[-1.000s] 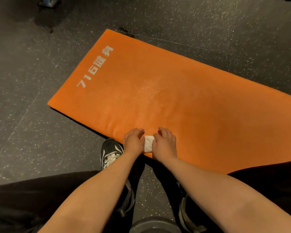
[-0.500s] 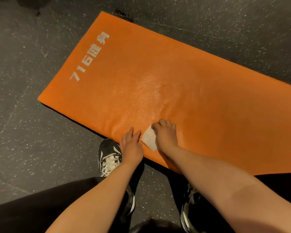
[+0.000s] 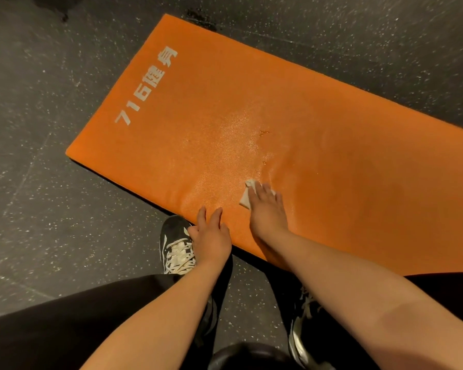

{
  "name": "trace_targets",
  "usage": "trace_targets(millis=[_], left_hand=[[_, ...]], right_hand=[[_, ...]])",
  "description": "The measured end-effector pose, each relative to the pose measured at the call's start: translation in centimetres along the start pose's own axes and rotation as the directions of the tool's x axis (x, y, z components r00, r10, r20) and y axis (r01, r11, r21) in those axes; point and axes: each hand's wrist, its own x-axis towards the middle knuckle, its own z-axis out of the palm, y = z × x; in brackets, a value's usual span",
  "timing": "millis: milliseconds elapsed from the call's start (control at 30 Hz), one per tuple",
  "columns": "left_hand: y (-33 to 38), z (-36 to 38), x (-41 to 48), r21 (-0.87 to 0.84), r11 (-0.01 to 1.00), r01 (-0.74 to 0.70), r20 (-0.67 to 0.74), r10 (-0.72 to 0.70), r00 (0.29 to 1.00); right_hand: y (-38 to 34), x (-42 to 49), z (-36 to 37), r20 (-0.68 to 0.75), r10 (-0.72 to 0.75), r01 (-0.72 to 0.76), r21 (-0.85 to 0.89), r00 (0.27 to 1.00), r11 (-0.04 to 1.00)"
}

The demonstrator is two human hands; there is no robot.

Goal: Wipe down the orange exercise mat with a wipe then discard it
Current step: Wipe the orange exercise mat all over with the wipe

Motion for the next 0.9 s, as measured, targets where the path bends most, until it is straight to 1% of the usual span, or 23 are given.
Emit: trace_targets(millis=[33,67,100,200,233,267,333,433,467,533,700,767,800,833,900], left_hand=[[0.1,-0.2,0.0,0.000,1.000,0.000,0.009,0.000,1.000],[0.2,-0.3,0.0,0.006,1.000,0.000,0.016,0.000,1.000],[0.2,-0.5,-0.1,0.011,1.000,0.002,0.024,-0.002,1.000],[0.3,-0.5,-0.7,-0.042,0.999,-0.029,0.070,0.032,0.997],[0.4,-0.5,-0.9,-0.097,0.995,-0.029,0.087,0.038,0.995],[0.5,-0.6,-1.1,-0.161,0.987,-0.021,0.103,0.038,0.994],[0.7,-0.7,-1.2,-0.249,0.968,0.001,0.127,0.031,0.991],[0.5,-0.7,-1.0,-0.296,0.955,0.001,0.128,0.038,0.991],[0.4,-0.7,-0.9,-0.308,0.951,0.002,0.123,0.038,0.992],[0.5,-0.7,-0.8,-0.344,0.939,0.013,0.114,0.028,0.993],[1.1,-1.2,-0.8,-0.429,0.901,0.060,0.109,-0.014,0.994],[1.3,-1.5,-1.0,-0.435,0.899,0.057,0.107,-0.012,0.994],[1.3,-1.5,-1.1,-0.431,0.901,0.052,0.105,-0.007,0.994],[1.2,-1.5,-1.2,-0.424,0.904,0.047,0.106,-0.002,0.994],[1.0,-1.3,-1.5,-0.397,0.917,0.044,0.103,-0.003,0.995]], right_hand=[[0.0,-0.2,-0.2,0.006,0.029,-0.029,0.003,1.000,1.000],[-0.3,-0.7,-0.2,0.018,0.026,-0.027,0.013,0.999,1.000],[-0.7,-1.4,0.0,0.031,-0.006,0.006,0.027,1.000,1.000],[-2.2,-3.8,0.9,0.084,-0.214,0.210,0.054,0.973,0.976],[-2.3,-4.2,1.1,0.106,-0.267,0.262,0.058,0.958,0.963],[-2.3,-4.4,1.1,0.118,-0.289,0.285,0.051,0.950,0.957],[-1.7,-4.0,0.8,0.125,-0.242,0.242,0.010,0.962,0.970],[-1.1,-3.6,0.2,0.124,-0.025,0.026,-0.008,0.992,1.000],[-1.2,-3.8,0.0,0.119,0.013,-0.013,0.003,0.993,1.000],[-1.9,-4.7,0.0,0.125,-0.003,-0.003,0.044,0.992,0.999],[-3.4,-7.0,0.0,0.149,-0.146,0.123,0.153,0.978,0.981],[-2.6,-6.7,-0.5,0.144,-0.189,0.170,0.135,0.971,0.976],[-2.1,-6.4,-0.8,0.142,-0.185,0.172,0.100,0.972,0.980],[-1.6,-6.1,-1.0,0.137,-0.143,0.134,0.069,0.980,0.989],[-1.0,-5.7,-1.4,0.117,0.009,-0.016,0.054,0.993,0.998]])
